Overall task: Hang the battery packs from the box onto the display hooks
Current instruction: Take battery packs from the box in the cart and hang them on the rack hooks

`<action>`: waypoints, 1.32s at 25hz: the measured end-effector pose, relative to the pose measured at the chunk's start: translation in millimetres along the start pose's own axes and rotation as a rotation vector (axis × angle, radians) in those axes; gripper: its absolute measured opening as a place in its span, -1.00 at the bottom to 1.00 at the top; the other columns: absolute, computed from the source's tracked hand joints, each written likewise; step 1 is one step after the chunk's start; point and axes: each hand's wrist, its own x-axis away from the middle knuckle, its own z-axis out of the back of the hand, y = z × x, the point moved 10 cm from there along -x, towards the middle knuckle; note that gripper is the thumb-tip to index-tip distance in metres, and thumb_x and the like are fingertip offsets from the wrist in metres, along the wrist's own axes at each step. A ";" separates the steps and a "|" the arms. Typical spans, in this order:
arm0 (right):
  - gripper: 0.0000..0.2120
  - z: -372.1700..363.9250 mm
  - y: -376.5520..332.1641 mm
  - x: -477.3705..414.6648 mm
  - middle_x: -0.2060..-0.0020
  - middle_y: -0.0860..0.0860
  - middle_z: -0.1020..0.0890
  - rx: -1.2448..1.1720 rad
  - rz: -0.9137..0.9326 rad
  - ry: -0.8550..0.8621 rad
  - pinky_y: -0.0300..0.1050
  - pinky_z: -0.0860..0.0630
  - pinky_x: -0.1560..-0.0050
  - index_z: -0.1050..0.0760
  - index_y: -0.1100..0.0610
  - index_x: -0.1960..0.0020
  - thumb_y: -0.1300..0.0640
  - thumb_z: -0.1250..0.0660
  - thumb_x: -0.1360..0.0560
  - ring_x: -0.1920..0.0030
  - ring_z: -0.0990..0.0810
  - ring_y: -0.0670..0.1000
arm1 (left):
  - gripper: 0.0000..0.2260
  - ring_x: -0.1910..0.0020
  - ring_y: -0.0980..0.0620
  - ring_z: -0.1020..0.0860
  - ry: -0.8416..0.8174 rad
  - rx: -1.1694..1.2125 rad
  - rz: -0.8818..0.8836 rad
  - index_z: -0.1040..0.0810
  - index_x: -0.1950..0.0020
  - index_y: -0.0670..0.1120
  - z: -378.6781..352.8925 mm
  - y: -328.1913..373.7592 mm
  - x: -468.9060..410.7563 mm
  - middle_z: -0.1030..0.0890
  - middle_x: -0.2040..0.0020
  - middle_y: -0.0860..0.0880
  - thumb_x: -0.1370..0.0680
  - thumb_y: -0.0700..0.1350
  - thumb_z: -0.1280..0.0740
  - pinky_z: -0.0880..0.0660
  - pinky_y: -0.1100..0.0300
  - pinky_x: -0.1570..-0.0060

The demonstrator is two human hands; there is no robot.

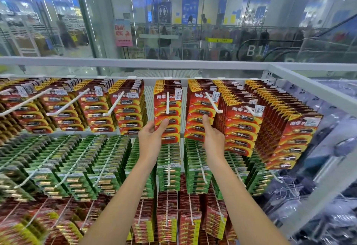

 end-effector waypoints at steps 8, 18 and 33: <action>-0.45 -3.2 30.2 -7.6 -0.01 0.02 -0.57 -0.105 -0.132 -0.041 0.28 -0.49 -0.31 -0.56 0.02 -0.11 -0.44 -0.34 -0.46 -0.01 -0.52 0.07 | -0.63 -0.06 -0.03 -0.72 0.019 -0.072 0.026 -0.70 -0.11 -0.01 11.5 -14.2 1.4 -0.76 -0.04 -0.01 -0.46 0.21 -0.52 -0.60 -0.16 -0.22; -0.25 4.6 65.8 11.8 -0.32 0.35 -0.53 0.044 -0.130 -0.133 0.23 -0.46 -0.41 -0.41 0.38 -0.45 -0.22 -0.38 -0.57 -0.29 -0.54 0.34 | -0.83 0.03 0.01 -0.72 0.077 -0.124 0.098 -0.60 -0.09 0.04 36.8 -45.3 33.9 -0.72 -0.04 -0.03 -0.56 0.05 -0.47 -0.65 0.03 -0.10; -0.90 48.0 71.0 102.9 -0.04 -0.26 -0.62 0.195 0.116 -0.278 -0.38 -0.40 0.01 -0.58 -0.12 -0.08 -0.09 -0.31 -0.65 -0.09 -0.54 -0.32 | -0.80 -0.14 0.08 -0.66 0.123 -0.300 0.074 -0.64 -0.18 0.13 62.9 -65.4 159.4 -0.70 -0.12 0.10 -0.58 0.10 -0.43 -0.62 0.02 -0.17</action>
